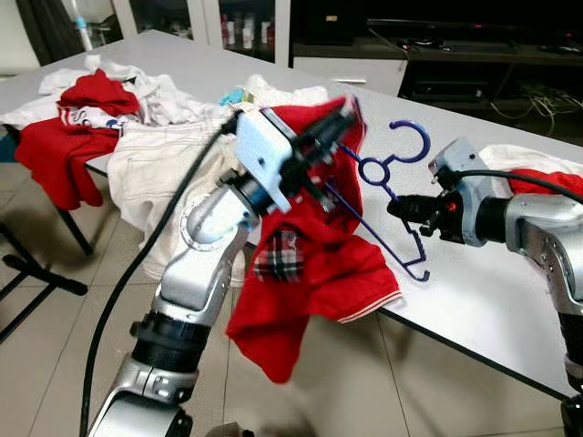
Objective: Hang hanger
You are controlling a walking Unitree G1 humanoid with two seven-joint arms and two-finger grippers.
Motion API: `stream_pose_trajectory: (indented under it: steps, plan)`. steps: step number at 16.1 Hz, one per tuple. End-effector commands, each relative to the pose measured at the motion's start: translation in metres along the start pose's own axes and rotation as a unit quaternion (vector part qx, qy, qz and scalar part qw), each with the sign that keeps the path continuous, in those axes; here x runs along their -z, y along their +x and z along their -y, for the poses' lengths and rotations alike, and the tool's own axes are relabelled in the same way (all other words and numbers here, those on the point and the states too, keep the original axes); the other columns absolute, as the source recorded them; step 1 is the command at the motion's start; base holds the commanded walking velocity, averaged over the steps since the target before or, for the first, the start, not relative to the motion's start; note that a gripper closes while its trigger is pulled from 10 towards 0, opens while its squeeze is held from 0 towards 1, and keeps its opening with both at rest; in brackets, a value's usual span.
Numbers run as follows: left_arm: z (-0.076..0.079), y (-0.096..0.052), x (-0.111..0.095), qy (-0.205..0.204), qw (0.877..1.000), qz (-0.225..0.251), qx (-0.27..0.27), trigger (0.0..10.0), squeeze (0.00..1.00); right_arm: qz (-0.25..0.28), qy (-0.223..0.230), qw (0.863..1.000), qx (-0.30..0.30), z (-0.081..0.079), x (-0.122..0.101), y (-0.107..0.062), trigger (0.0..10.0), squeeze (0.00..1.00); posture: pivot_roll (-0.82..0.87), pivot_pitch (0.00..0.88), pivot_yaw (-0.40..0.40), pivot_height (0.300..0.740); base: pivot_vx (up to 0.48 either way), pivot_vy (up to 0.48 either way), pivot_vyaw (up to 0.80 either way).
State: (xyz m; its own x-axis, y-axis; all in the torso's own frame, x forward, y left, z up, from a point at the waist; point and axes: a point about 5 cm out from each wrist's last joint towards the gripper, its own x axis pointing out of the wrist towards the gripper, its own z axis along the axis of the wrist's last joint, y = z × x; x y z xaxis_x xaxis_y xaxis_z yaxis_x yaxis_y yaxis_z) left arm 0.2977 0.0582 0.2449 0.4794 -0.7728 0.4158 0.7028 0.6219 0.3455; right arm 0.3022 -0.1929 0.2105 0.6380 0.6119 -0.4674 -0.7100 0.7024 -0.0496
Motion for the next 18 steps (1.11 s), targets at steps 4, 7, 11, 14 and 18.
stream_pose_trajectory:
  steps: [4, 7, 11, 14, 18]
  plan:
    - [0.014, 0.015, -0.016, -0.012, 0.998, 0.035, 0.054, 0.0, 0.0, -0.007, 0.009, 1.0, -0.02, -0.007, 0.003, 0.006, 10.0, 0.0, -0.06, 0.0, -0.027, 0.74, 0.0, 0.0, 0.0]
    - [0.024, 0.007, -0.008, -0.029, 0.996, 0.012, 0.088, 0.0, 0.0, 0.002, 0.028, 1.0, -0.009, -0.004, 0.0, 0.007, 10.0, 0.0, -0.06, 0.0, -0.021, 0.74, 0.0, 0.0, 0.0]
    - [0.026, 0.001, -0.008, -0.043, 0.995, 0.007, 0.094, 0.0, 0.0, 0.0, 0.064, 0.998, 0.012, 0.004, 0.007, 0.008, 10.0, 0.0, -0.06, 0.0, -0.027, 0.74, 0.0, 0.0, 0.0]
    - [0.025, -0.005, -0.007, -0.056, 0.994, 0.0, 0.093, 0.0, 0.0, 0.007, 0.087, 0.995, 0.04, 0.015, 0.01, 0.009, 10.0, 0.0, -0.05, 0.0, -0.031, 0.74, 0.0, 0.0, 0.0]
    - [0.04, -0.001, 0.0, -0.082, 0.988, -0.008, 0.133, 0.0, 0.0, 0.055, 0.074, 0.995, 0.039, 0.013, -0.015, 0.011, 10.0, 0.0, -0.05, 0.0, -0.027, 0.74, 0.0, 0.0, 0.0]
